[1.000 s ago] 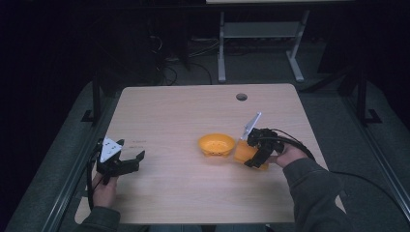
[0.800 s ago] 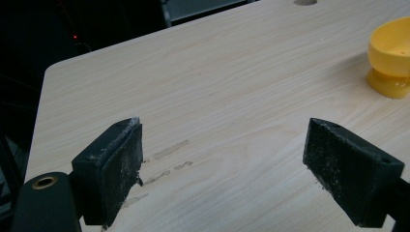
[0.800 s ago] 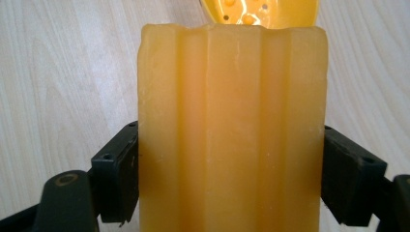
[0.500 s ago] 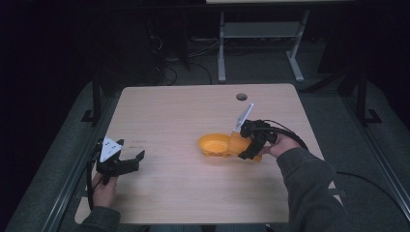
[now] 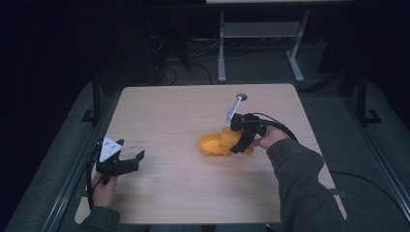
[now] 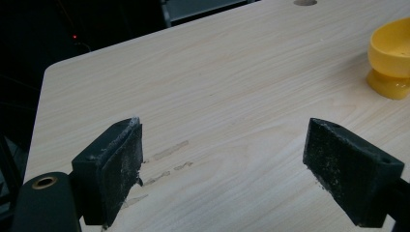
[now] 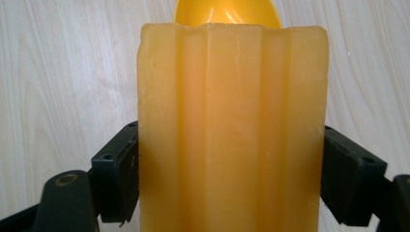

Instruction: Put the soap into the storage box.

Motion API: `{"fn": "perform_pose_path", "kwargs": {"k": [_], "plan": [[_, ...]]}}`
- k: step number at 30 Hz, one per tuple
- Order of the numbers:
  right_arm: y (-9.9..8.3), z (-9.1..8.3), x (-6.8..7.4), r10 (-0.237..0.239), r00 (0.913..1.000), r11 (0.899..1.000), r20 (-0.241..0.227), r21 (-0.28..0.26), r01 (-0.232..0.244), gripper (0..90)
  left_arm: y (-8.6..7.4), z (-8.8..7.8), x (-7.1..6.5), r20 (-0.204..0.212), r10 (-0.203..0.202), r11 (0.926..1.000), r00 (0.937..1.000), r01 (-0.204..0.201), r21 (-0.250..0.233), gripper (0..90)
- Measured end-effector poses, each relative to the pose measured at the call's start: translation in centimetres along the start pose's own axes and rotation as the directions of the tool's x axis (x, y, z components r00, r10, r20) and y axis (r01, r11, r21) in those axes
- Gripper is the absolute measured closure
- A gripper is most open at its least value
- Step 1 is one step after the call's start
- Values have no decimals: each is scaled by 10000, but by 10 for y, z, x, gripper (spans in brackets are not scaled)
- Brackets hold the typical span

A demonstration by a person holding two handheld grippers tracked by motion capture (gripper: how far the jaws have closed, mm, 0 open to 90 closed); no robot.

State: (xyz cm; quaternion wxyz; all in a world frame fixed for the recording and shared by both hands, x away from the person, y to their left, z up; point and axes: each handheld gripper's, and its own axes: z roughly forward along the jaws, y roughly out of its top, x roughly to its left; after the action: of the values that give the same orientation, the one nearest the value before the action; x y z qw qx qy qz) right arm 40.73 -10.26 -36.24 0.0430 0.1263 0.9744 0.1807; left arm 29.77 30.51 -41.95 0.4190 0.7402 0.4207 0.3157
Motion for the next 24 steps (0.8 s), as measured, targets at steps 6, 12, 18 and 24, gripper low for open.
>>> {"fn": "perform_pose_path", "kwargs": {"k": [6,12,18,24], "plan": [[10,4,-5,-181,9998,9997,-54,188,182,206,0,0,0,-13,6,10000,10000,-6,-12,134],[18,6,-10,-282,9995,9994,-121,215,285,206,0,0,0,-7,3,10000,10000,-3,-5,134],[30,7,-14,-485,9987,9985,-178,261,489,206,0,1,1,-15,-5,10000,10000,5,67,134],[43,9,-16,-733,9972,9963,-159,429,740,206,0,0,2,-18,-51,10000,10000,51,84,134]]}}
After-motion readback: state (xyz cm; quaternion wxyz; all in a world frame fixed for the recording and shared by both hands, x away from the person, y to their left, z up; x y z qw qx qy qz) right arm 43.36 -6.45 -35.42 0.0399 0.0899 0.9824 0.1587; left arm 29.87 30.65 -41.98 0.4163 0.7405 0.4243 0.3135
